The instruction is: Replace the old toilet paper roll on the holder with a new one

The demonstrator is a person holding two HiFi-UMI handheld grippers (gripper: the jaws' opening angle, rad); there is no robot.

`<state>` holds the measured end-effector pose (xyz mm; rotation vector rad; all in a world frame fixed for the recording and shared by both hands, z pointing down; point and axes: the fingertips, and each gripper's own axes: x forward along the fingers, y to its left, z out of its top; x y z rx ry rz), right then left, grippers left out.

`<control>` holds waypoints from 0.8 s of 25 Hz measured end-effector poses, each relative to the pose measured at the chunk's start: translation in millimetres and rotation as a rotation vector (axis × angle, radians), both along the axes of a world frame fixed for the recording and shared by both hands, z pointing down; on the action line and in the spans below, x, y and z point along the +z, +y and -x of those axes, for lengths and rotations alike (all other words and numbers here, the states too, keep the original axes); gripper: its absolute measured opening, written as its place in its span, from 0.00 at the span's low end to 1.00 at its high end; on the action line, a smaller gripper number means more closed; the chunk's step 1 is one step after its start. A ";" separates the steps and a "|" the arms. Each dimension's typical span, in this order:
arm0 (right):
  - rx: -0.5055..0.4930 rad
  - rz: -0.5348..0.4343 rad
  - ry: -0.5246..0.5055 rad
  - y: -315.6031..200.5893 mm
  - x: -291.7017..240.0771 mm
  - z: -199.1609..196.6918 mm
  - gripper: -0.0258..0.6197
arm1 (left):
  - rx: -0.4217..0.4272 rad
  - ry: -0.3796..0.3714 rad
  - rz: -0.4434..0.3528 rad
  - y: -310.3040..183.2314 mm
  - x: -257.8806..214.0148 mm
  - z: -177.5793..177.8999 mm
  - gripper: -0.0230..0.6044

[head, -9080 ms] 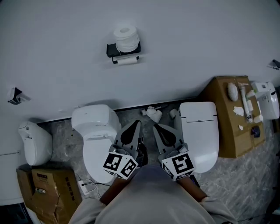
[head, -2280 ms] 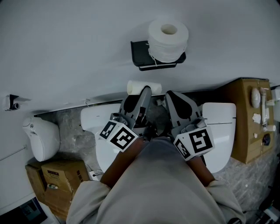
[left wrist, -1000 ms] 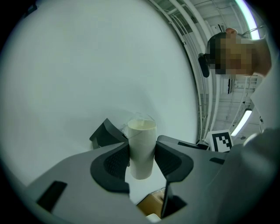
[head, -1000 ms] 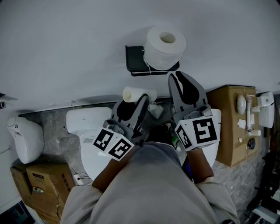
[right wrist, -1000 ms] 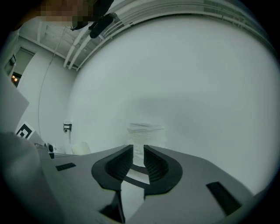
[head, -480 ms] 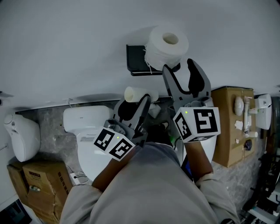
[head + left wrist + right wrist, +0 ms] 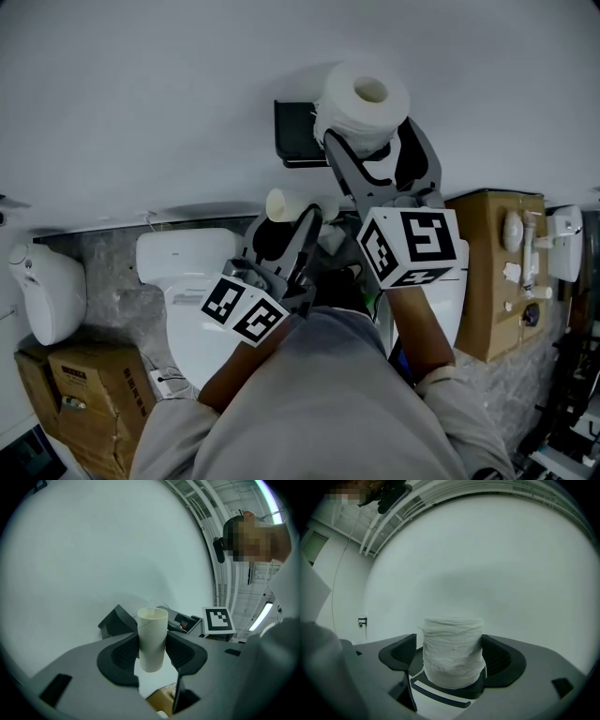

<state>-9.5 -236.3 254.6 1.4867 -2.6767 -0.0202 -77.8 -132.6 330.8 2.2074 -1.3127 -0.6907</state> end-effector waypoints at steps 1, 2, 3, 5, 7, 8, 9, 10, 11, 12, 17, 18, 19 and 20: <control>0.003 -0.001 0.006 -2.2 1.4 1.2 0.70 | -0.001 0.002 0.002 -0.6 0.8 0.4 0.31; 0.009 -0.004 0.015 -4.4 2.5 1.3 0.71 | -0.001 0.004 0.003 -1.2 1.3 0.8 0.31; 0.016 -0.005 0.025 -6.5 3.4 0.6 0.72 | -0.002 0.004 0.004 -1.7 1.6 1.1 0.31; 0.035 0.005 0.039 -11.6 5.9 -1.5 0.73 | -0.003 0.003 0.006 -2.5 2.0 2.2 0.31; 0.048 0.023 0.042 -17.4 8.8 -1.1 0.73 | -0.002 0.005 0.011 -3.2 2.9 3.6 0.31; 0.049 0.029 0.042 -19.6 10.1 0.3 0.73 | -0.002 0.006 0.013 -3.5 3.5 4.2 0.31; 0.049 0.033 0.041 -21.3 11.2 1.9 0.74 | -0.002 0.007 0.015 -4.1 4.3 4.9 0.31; 0.049 0.035 0.040 -22.8 12.3 3.1 0.74 | -0.004 0.008 0.017 -4.8 5.1 5.4 0.31; 0.049 0.036 0.038 -24.1 13.2 3.7 0.74 | -0.006 0.008 0.018 -5.5 5.7 6.0 0.31; 0.050 0.036 0.036 -25.1 13.7 3.5 0.74 | -0.008 0.009 0.018 -6.0 5.9 6.6 0.31; 0.050 0.029 0.037 -26.0 12.5 5.0 0.74 | -0.014 0.011 0.016 -6.6 5.4 12.5 0.31; 0.050 0.028 0.037 -26.7 12.8 5.7 0.74 | -0.013 0.012 0.018 -7.2 6.0 13.2 0.31; 0.049 0.027 0.037 -27.3 13.2 6.4 0.74 | -0.012 0.014 0.019 -7.8 6.6 13.7 0.31; 0.047 0.026 0.036 -27.8 13.5 7.0 0.74 | -0.011 0.017 0.020 -8.3 7.0 13.9 0.31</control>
